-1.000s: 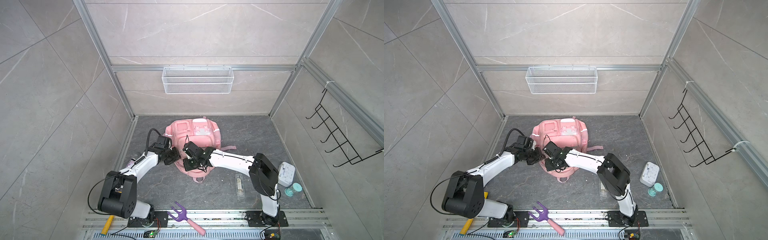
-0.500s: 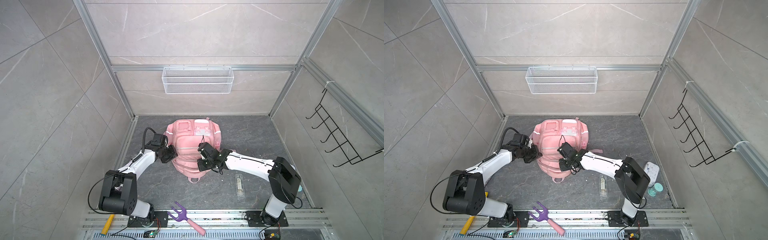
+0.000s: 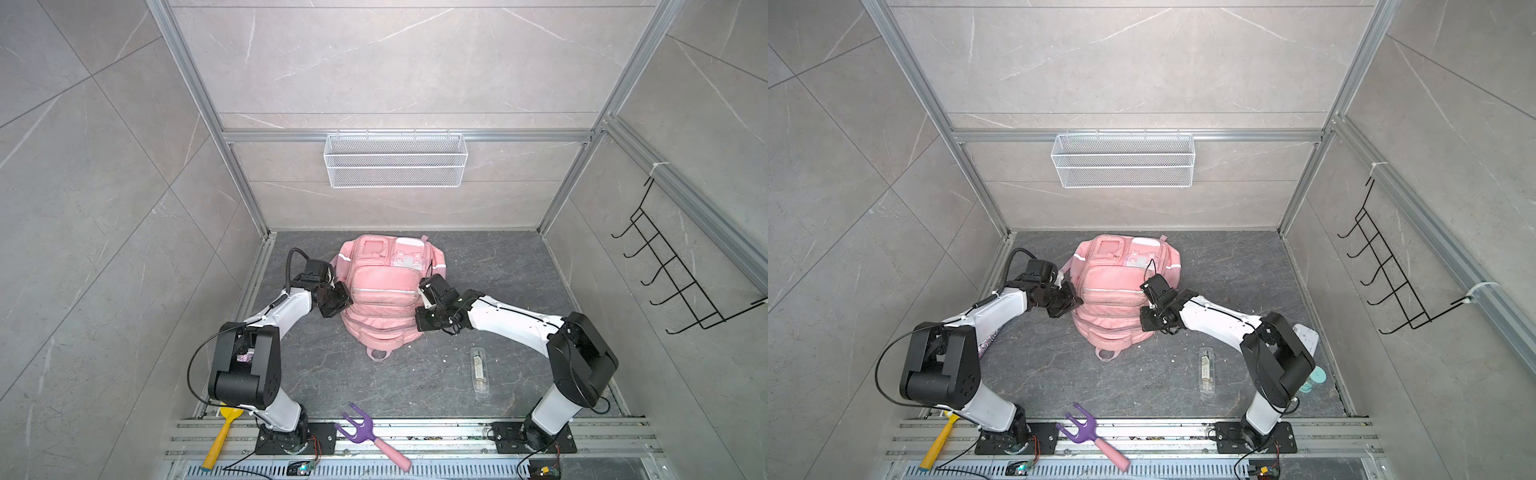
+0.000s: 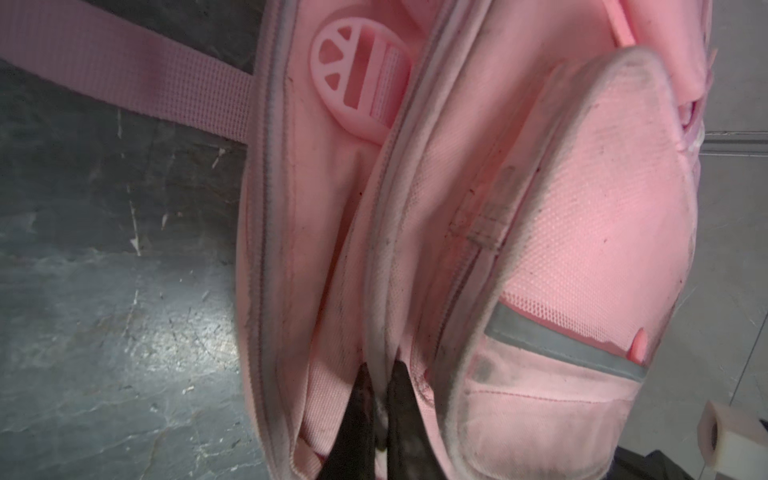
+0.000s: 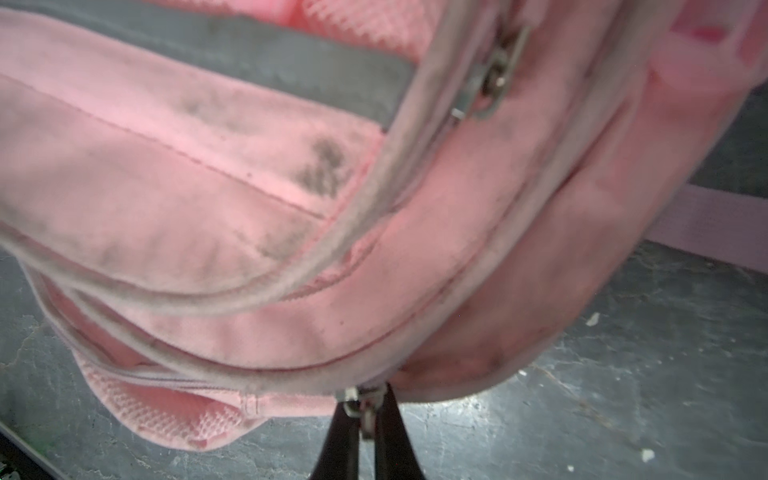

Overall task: Pack books, pencil case, and school supplies into a backpack
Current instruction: Zip the student bag at the center of the table.

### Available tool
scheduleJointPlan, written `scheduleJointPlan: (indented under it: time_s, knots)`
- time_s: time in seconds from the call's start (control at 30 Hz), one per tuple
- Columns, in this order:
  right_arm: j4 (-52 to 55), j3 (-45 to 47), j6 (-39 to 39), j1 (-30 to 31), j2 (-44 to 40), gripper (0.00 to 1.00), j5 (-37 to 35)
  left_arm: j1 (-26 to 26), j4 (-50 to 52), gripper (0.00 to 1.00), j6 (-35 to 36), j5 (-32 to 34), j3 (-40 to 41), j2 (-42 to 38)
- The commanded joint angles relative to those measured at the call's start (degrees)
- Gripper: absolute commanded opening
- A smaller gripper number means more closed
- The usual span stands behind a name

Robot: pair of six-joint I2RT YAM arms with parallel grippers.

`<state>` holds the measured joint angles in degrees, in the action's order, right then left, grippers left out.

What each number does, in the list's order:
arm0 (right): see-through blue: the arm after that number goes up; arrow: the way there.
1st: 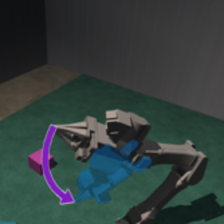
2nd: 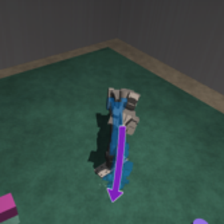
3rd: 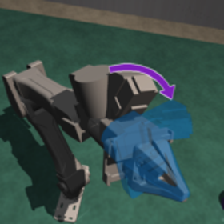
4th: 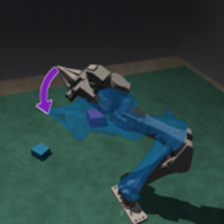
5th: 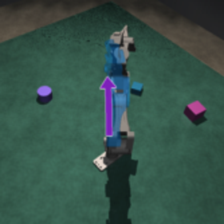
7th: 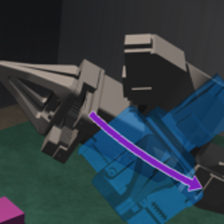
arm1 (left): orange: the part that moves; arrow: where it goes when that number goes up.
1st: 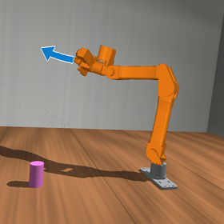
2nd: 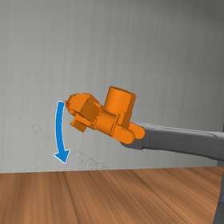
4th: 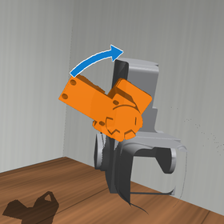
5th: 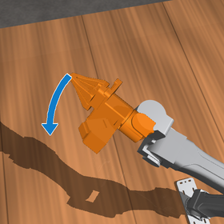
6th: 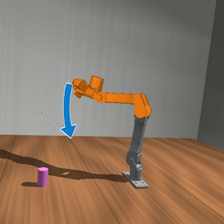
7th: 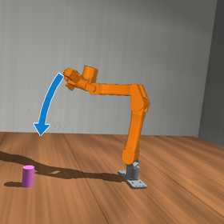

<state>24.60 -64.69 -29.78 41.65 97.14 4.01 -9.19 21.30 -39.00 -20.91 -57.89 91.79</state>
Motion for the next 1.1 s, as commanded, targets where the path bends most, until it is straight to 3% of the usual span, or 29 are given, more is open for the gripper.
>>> scheduleJointPlan:
  time_s: [0.0,0.13,0.23,0.43,0.53,0.83,1.07]
  knots:
    - [4.05,-0.17,-0.86,2.19,-1.95,0.00,-1.21,1.46,-5.65,0.00,-1.83,4.50,-4.43,2.66]
    - [3.68,-1.03,-2.35,4.76,-1.93,0.00,-1.43,1.37,-5.05,0.00,-1.93,3.47,-9.02,7.45]
    - [2.97,-2.76,-3.55,6.89,-0.23,0.00,-1.00,1.05,-5.65,0.06,-2.48,1.98,-10.71,8.63]
    - [3.57,-9.49,-3.45,9.20,3.92,0.00,-0.61,0.49,-3.55,0.41,-1.22,2.09,-9.64,3.03]
    - [3.86,-13.58,-2.82,9.56,6.61,0.00,0.41,0.32,-1.85,0.51,-0.54,2.04,-6.88,-1.54]
    - [5.90,-25.18,-1.42,9.96,14.73,0.00,3.49,-1.27,-0.05,0.51,-1.44,1.47,3.91,-13.51]
    - [6.80,-28.39,-1.20,11.74,16.59,0.00,4.46,-1.69,-4.09,0.51,-2.66,0.96,6.35,-13.21]
